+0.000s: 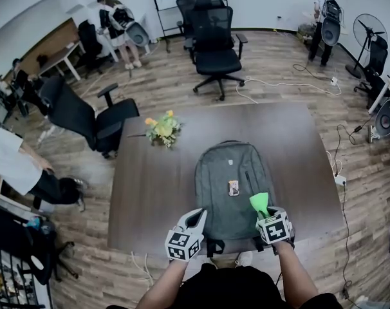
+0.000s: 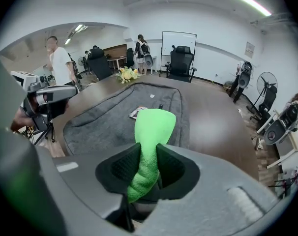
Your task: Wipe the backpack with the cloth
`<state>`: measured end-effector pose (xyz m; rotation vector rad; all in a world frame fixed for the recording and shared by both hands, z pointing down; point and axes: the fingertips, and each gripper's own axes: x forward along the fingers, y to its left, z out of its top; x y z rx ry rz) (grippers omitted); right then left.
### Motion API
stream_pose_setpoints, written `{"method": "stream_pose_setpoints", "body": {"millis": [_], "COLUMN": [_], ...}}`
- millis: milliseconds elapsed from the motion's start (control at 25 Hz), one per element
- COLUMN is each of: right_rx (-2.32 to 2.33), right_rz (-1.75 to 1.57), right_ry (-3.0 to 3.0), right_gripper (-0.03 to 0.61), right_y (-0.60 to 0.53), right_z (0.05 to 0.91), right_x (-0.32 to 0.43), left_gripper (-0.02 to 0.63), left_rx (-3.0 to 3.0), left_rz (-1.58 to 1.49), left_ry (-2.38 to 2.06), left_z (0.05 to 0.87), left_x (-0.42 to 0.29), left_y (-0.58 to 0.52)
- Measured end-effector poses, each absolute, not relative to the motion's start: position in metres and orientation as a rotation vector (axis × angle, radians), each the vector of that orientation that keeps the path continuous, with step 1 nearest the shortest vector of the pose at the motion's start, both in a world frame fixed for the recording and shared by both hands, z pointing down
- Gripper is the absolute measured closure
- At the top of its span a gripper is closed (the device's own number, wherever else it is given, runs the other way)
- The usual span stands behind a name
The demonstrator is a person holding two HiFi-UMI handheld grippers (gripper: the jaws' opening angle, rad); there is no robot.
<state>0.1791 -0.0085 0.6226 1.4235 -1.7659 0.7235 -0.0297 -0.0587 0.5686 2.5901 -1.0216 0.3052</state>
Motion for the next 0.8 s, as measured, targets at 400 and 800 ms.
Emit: {"method": "stream_pose_setpoints", "body": {"millis": [400, 800], "right_rx": [1.462, 1.512], "right_rz": [0.740, 0.643], "right_ry": [-1.747, -1.855], "right_gripper": [0.480, 0.480], "right_y": [-0.007, -0.029], "right_z": [0.626, 0.599], "right_x": [0.206, 0.197], "left_gripper": [0.594, 0.594], "left_rx": [2.580, 2.609], "left_rz": [0.323, 0.314], "left_ry": [-1.053, -1.076], "left_z": [0.573, 0.560], "left_x": [-0.023, -0.017], "left_y": [-0.060, -0.070]}}
